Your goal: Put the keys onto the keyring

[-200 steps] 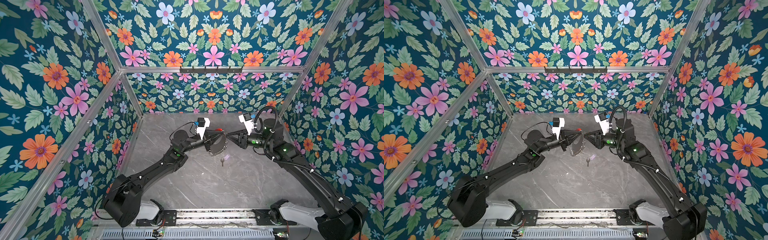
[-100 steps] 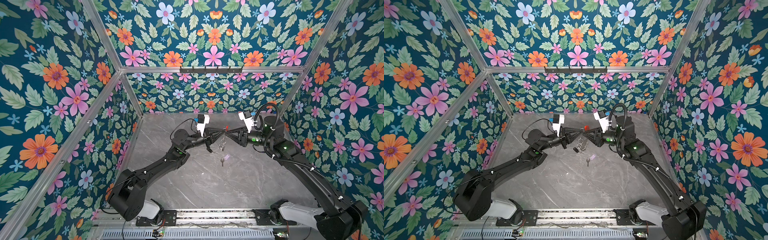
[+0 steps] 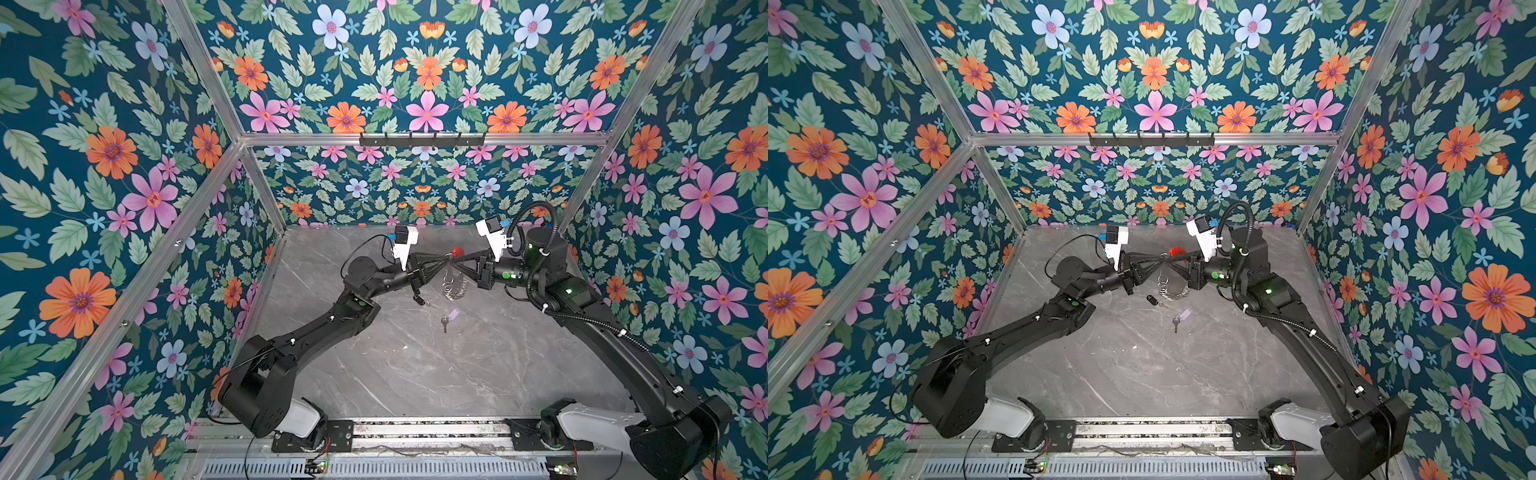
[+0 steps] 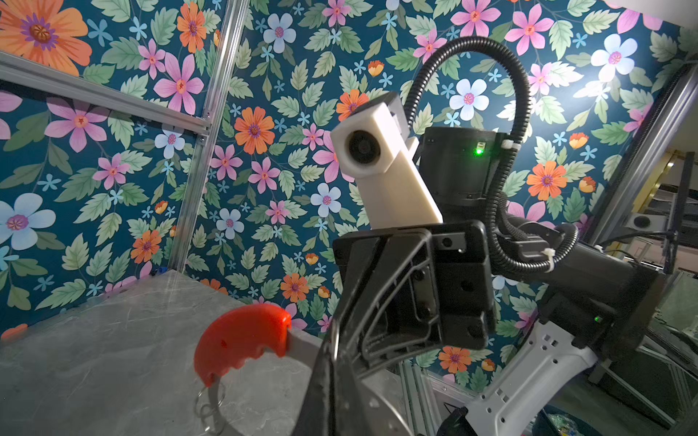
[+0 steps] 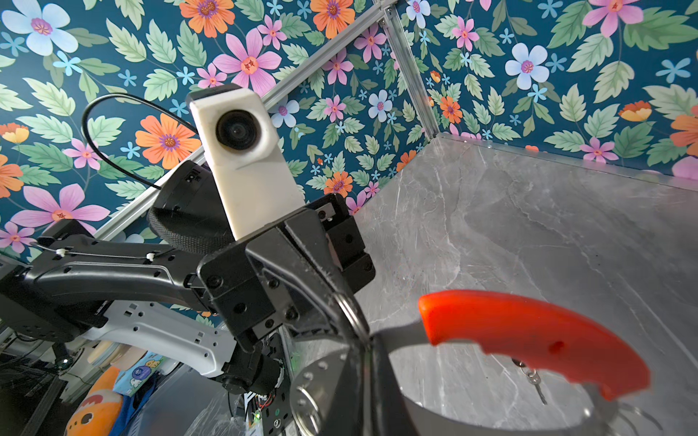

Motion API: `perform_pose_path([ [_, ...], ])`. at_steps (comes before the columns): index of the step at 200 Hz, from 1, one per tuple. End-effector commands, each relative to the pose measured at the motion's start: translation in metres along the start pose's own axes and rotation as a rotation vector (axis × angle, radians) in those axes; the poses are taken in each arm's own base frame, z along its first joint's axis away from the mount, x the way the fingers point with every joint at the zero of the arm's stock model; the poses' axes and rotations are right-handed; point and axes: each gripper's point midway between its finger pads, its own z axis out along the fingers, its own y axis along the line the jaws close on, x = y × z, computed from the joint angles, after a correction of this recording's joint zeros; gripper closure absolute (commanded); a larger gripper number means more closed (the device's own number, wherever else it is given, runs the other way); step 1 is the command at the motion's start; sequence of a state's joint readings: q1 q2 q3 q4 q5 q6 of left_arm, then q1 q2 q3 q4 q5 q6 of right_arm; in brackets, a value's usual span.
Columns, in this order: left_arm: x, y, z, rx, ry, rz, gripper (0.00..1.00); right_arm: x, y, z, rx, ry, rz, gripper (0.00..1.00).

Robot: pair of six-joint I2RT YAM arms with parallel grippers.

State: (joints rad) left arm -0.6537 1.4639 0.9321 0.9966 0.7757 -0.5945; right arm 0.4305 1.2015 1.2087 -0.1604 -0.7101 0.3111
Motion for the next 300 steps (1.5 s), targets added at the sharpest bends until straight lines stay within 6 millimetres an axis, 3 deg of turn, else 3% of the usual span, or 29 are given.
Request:
perform_pose_path([
  [1, -0.004, -0.010, 0.001, 0.049, -0.007, 0.017, 1.00, -0.006, 0.009, 0.000, -0.040, -0.017, -0.045, 1.00],
  [44, -0.008, -0.011, 0.000, 0.050, -0.021, 0.019, 1.00, -0.008, 0.004, -0.006, 0.005, -0.023, -0.041, 1.00],
  [54, -0.009, -0.011, 0.000, 0.052, -0.024, 0.016, 1.00, -0.008, 0.003, -0.008, -0.001, -0.016, -0.021, 0.86],
  [66, -0.010, -0.011, 0.000, 0.058, -0.030, 0.013, 1.00, -0.009, 0.003, -0.011, -0.025, -0.011, 0.007, 0.79],
  [108, -0.011, -0.013, -0.001, 0.063, -0.034, -0.001, 1.00, -0.014, 0.012, -0.015, -0.085, -0.018, 0.019, 0.76],
  [142, -0.013, -0.014, -0.002, 0.066, -0.038, -0.003, 1.00, -0.012, 0.016, -0.014, -0.117, -0.007, 0.022, 0.77],
  [199, -0.014, -0.014, 0.001, 0.073, -0.037, -0.015, 1.00, -0.013, 0.014, -0.009, -0.132, -0.010, 0.021, 0.90],
  [266, -0.010, -0.011, 0.002, 0.073, -0.027, -0.034, 1.00, -0.016, 0.018, -0.003, -0.170, -0.018, 0.013, 0.91],
  [284, -0.010, -0.010, 0.003, 0.071, -0.025, -0.036, 1.00, -0.015, 0.018, -0.003, -0.165, -0.020, 0.012, 1.00],
  [300, -0.008, -0.008, 0.003, 0.067, -0.023, -0.042, 1.00, -0.015, 0.015, -0.003, -0.150, -0.031, 0.007, 1.00],
])
